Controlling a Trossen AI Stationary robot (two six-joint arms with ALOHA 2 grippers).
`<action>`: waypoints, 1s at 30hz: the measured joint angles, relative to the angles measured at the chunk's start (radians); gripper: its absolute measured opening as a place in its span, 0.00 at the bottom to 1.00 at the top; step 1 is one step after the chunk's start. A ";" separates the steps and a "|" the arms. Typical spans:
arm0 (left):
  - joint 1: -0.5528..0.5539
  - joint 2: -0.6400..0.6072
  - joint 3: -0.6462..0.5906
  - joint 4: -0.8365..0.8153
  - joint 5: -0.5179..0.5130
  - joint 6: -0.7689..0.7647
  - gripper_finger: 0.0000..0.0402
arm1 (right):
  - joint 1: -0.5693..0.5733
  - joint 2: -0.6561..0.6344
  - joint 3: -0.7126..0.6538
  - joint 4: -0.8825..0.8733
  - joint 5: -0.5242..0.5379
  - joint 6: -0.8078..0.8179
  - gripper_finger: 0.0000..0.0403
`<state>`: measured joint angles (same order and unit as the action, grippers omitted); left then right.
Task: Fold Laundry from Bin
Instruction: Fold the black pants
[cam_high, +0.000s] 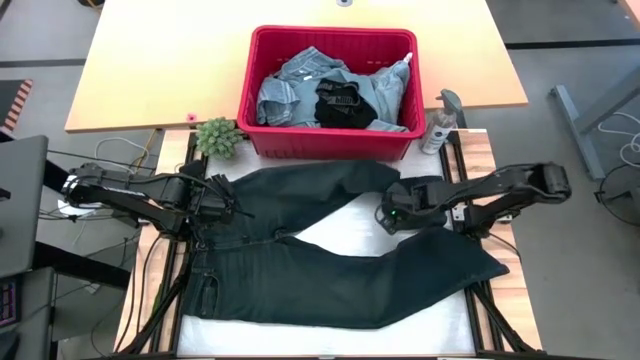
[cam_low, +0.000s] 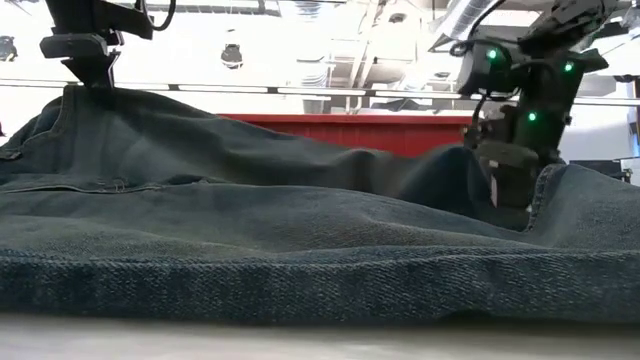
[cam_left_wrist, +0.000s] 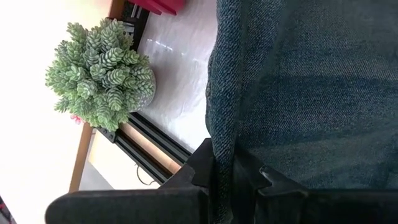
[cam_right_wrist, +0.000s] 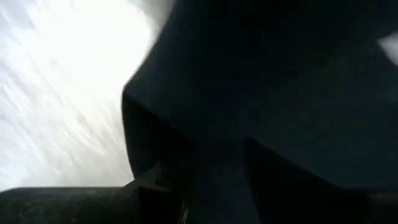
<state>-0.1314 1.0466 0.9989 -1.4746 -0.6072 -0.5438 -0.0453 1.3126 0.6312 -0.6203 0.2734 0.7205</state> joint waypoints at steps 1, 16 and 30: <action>0.000 0.000 0.000 0.000 0.001 0.000 0.03 | 0.012 0.019 0.001 0.003 -0.009 0.008 0.40; 0.000 0.000 0.000 0.000 0.013 0.000 0.03 | 0.222 -0.179 0.148 -0.146 0.008 -0.082 0.39; 0.000 0.000 0.000 0.000 0.011 0.003 0.03 | -0.119 -0.408 0.348 -0.306 -0.037 -0.526 0.49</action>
<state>-0.1314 1.0466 0.9989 -1.4750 -0.5958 -0.5404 -0.1644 0.9048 0.9794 -0.9267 0.2367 0.1946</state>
